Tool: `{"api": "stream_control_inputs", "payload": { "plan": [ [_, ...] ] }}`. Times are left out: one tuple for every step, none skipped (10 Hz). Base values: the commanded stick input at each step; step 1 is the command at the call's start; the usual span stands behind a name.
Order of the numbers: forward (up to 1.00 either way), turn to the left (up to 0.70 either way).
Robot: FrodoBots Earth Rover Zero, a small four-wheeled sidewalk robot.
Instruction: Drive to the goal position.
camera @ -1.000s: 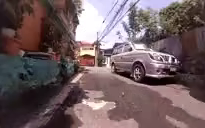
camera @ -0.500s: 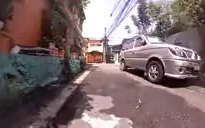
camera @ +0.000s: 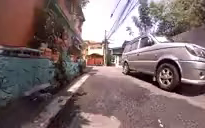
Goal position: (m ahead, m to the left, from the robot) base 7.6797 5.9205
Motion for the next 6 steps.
{"api": "stream_control_inputs", "payload": {
  "plan": [
    [1.00,-0.16],
    [1.00,0.00],
    [1.00,0.00],
    [1.00,0.00],
    [1.00,0.00],
    [1.00,0.00]
  ]
}}
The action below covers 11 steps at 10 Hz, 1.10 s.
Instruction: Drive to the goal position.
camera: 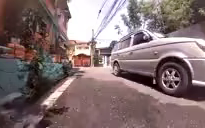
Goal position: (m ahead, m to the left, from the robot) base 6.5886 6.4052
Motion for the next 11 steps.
{"api": "stream_control_inputs", "payload": {
  "plan": [
    [1.00,0.00],
    [1.00,0.00],
    [1.00,0.00],
    [1.00,0.06],
    [1.00,0.16],
    [1.00,0.27],
    [1.00,0.01],
    [1.00,0.00],
    [1.00,0.00],
    [1.00,0.27],
    [1.00,0.27]
  ]
}}
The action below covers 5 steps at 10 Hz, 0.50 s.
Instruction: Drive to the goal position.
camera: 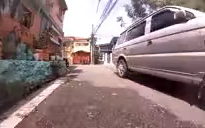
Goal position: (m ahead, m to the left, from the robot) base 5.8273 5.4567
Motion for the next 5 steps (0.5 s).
{"api": "stream_control_inputs", "payload": {
  "plan": [
    [1.00,0.12],
    [1.00,0.00],
    [1.00,0.17],
    [1.00,0.27],
    [1.00,0.17]
  ]
}}
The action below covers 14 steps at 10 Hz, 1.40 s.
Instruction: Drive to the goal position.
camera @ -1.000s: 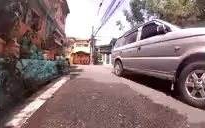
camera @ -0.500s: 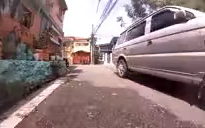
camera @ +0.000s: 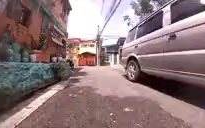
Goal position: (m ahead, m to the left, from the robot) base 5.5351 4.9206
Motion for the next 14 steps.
{"api": "stream_control_inputs", "payload": {
  "plan": [
    [1.00,0.00],
    [1.00,0.00],
    [1.00,0.00],
    [1.00,0.00],
    [1.00,0.00],
    [1.00,0.00],
    [1.00,0.00],
    [1.00,0.00],
    [1.00,-0.09],
    [1.00,-0.27],
    [1.00,-0.20],
    [1.00,0.00],
    [1.00,0.00],
    [1.00,0.00]
  ]
}}
